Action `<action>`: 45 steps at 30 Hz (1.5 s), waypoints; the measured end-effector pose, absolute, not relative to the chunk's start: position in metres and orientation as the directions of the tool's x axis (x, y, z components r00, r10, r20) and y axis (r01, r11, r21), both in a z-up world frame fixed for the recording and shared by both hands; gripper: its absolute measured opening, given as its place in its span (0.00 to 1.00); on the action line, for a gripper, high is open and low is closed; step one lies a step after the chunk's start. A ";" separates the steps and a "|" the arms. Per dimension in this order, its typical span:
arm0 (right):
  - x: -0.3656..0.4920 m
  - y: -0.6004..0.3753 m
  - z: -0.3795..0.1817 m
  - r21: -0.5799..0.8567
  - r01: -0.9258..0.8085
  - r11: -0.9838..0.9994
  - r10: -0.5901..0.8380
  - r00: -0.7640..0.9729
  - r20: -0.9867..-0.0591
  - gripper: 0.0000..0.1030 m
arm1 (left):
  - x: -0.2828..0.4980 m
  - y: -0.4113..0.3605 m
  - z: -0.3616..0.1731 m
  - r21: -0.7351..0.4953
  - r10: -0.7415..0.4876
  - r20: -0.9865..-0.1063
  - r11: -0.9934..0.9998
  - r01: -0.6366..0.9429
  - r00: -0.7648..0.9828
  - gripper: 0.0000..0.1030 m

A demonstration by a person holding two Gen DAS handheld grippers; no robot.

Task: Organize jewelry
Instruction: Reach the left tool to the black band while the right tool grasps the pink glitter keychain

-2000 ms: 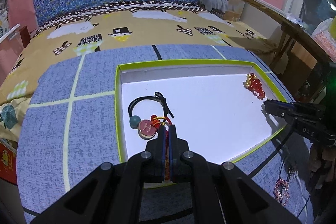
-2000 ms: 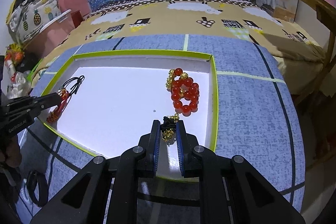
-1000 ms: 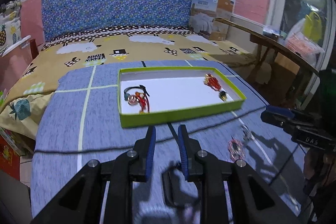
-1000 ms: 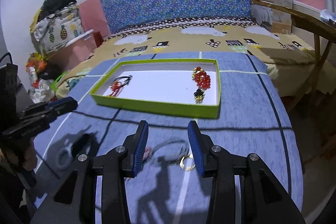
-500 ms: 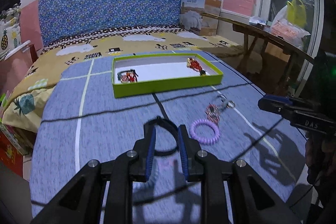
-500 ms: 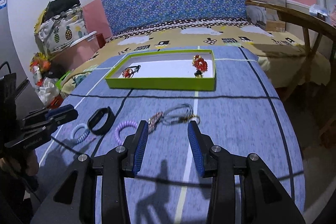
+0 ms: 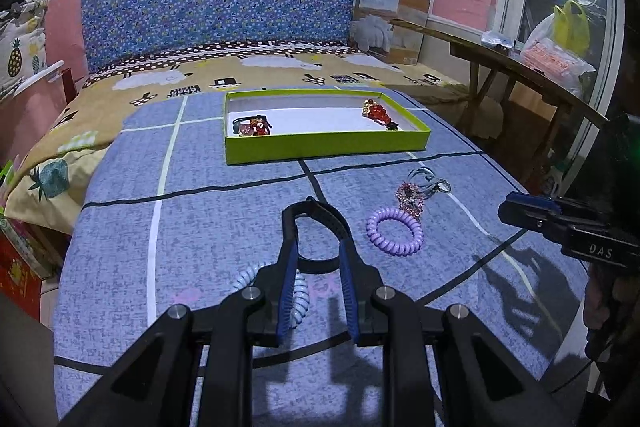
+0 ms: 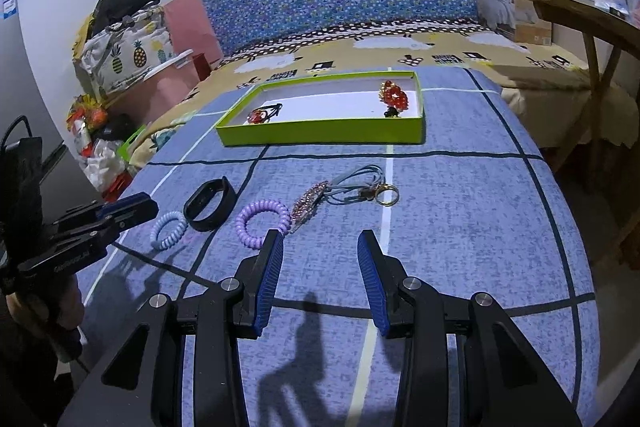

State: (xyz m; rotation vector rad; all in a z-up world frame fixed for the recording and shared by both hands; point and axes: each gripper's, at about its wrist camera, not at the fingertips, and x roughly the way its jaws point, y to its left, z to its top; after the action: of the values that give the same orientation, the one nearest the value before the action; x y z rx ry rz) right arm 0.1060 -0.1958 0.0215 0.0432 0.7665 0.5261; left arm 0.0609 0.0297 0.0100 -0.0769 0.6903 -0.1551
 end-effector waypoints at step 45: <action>0.181 -0.149 -0.020 0.352 -0.373 0.858 0.501 0.462 -0.732 0.07 | 0.127 0.030 -0.024 -0.094 -0.098 -0.771 0.995 0.040 0.629 0.14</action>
State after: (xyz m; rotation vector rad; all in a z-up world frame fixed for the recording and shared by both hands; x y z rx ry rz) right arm 0.1808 -0.1494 -0.0202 0.1496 0.9488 0.5398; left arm 0.1269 0.0300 -0.0238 -0.0698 0.8874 -0.0794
